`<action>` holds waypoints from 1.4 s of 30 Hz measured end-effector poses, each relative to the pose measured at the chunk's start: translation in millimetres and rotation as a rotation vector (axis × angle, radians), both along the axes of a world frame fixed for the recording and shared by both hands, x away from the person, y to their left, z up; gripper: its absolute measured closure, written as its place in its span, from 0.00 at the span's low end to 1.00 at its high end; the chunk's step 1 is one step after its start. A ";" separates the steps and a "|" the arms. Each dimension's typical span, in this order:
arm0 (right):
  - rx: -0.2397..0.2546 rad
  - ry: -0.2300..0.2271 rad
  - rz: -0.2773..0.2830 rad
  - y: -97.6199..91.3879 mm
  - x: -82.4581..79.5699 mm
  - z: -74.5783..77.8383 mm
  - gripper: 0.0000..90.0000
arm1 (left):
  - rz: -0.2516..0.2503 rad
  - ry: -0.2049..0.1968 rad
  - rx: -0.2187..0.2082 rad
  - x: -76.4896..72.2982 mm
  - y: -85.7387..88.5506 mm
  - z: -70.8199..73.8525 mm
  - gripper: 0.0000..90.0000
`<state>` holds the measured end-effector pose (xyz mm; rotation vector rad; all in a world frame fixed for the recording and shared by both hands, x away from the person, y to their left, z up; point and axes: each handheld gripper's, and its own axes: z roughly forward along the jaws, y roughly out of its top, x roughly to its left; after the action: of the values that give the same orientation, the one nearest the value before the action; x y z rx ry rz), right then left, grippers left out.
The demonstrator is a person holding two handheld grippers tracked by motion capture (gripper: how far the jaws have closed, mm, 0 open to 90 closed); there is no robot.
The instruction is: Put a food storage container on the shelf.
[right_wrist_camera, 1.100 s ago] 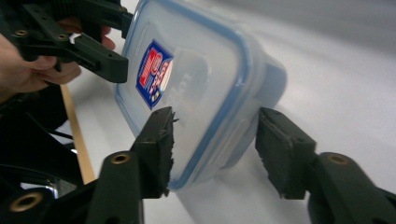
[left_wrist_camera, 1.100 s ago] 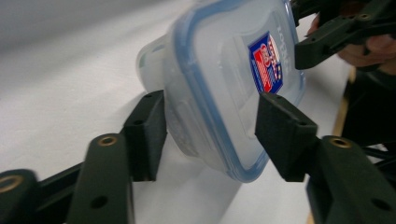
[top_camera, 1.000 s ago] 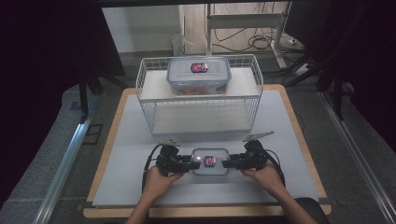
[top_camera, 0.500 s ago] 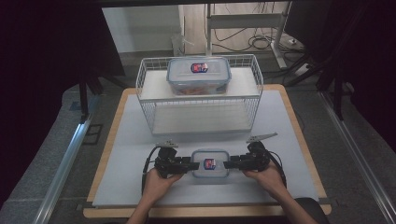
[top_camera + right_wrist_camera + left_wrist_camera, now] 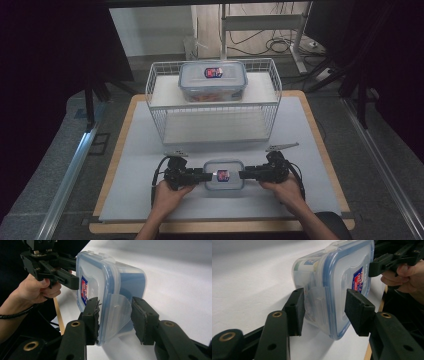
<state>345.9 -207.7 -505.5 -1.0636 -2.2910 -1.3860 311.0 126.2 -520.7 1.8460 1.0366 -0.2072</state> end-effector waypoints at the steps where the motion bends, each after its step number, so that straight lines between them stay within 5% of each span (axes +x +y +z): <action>1: -0.002 -0.001 -0.003 0.5 -0.1 0.6 0.65 | 0.002 -0.001 0.003 0.0 -0.2 0.6 0.57; 18: 0.037 -0.103 -0.005 2.3 4.5 35.2 0.65 | 0.024 -0.096 0.003 3.3 2.9 42.8 0.57; 42: 0.070 -0.179 -0.011 13.0 23.5 96.5 0.65 | 0.040 -0.193 0.018 20.3 13.6 108.5 0.57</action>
<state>369.3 -194.7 -409.0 -0.9679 -2.3418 -1.6121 331.3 139.8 -412.2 1.8200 0.9424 0.0046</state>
